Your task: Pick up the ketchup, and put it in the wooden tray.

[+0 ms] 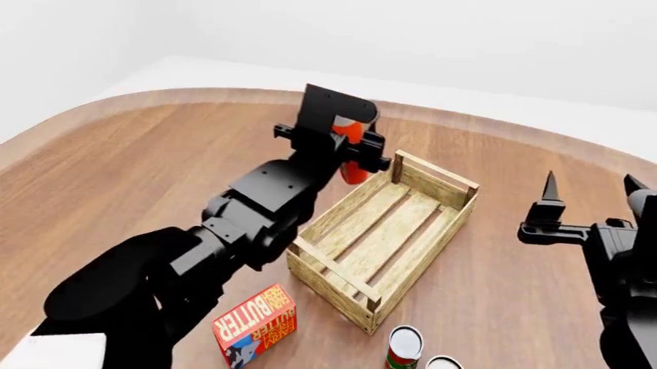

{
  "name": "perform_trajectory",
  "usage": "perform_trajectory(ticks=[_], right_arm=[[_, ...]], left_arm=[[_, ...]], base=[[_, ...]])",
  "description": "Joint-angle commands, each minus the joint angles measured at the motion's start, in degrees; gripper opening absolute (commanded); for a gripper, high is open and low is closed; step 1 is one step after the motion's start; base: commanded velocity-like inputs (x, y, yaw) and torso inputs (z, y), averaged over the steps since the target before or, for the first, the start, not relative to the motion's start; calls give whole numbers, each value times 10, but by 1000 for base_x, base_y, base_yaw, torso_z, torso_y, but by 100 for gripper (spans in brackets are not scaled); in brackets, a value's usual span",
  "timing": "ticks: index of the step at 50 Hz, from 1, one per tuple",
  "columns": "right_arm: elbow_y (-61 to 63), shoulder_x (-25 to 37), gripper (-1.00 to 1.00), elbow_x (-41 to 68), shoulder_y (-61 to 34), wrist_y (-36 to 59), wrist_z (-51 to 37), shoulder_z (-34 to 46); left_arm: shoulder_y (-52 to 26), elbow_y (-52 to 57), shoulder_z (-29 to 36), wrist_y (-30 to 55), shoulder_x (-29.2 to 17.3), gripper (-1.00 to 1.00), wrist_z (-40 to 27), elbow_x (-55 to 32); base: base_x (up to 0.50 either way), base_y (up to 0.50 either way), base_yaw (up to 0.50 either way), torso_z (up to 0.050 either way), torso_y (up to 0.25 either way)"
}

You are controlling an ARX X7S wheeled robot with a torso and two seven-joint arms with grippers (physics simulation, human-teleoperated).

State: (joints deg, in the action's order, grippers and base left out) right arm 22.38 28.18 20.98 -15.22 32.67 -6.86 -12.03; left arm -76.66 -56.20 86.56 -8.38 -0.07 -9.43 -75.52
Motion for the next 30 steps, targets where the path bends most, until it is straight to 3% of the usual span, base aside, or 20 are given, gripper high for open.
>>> perform_trajectory(ticks=[1, 13, 30], right_arm=[[-10, 9, 100, 11, 21, -16, 9, -34], [-90, 26, 100, 3, -21, -47, 35, -29], [-166, 40, 100, -5, -65, -78, 57, -22]], left_arm=[[-7, 21, 25, -5, 1, -100, -21, -29], [-20, 37, 26, 5, 1, -100, -32, -27], [-29, 48, 26, 27, 1, -100, -43, -14]], base=[[0, 0, 0, 0, 0], [0, 0, 0, 0, -12], [0, 0, 0, 0, -148]])
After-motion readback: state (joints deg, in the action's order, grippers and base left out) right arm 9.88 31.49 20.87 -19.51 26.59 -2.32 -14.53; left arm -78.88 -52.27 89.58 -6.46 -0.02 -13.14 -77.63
